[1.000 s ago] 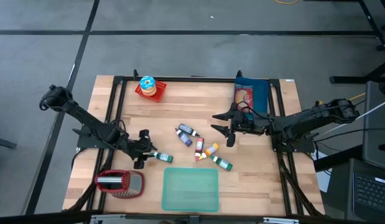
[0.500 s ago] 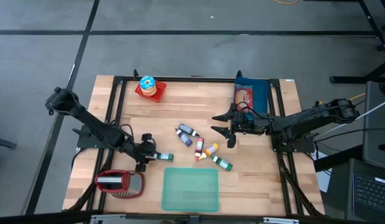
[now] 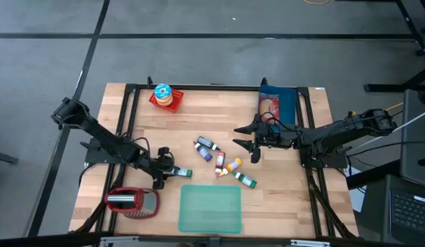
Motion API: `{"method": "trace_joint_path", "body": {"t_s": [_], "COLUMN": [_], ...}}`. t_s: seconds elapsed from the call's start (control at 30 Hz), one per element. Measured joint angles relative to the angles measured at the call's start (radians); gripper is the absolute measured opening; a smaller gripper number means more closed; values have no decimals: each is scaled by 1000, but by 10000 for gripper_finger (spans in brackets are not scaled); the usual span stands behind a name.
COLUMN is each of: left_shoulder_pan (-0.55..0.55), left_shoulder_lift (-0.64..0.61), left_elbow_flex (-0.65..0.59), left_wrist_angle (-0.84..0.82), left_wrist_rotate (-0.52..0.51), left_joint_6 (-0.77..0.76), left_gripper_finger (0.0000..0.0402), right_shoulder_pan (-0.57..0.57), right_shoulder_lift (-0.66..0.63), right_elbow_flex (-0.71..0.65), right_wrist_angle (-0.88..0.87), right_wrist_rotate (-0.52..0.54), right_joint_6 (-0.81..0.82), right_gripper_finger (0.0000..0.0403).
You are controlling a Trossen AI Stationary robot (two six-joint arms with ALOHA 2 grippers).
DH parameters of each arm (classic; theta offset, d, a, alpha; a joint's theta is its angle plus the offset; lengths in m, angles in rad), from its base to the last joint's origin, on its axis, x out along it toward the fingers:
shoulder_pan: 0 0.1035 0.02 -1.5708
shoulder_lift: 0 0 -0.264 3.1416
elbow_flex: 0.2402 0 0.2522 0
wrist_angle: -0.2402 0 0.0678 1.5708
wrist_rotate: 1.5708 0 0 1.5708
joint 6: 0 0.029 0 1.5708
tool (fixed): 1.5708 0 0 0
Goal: Pick & Place Food Item
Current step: Put the left green food coloring bottle into the green bin
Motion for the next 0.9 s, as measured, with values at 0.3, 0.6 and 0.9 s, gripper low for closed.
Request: {"method": "trace_joint_path", "body": {"t_s": [0.3,0.6,0.9], "left_shoulder_pan": [34,88,193], "left_shoulder_lift": [0,0,-54], "left_elbow_flex": [0,0,63], "left_wrist_angle": [-5,6,106], "left_wrist_rotate": [6,8,112], "left_joint_6": [30,76,334], "left_gripper_finger": [124,99,99], "right_shoulder_pan": [0,0,0], "right_shoulder_lift": [0,0,0], "right_elbow_flex": [0,0,0], "right_wrist_angle": [0,0,0], "right_wrist_rotate": [0,0,0], "right_joint_6": [3,3,3], "right_gripper_finger": [210,210,210]}}
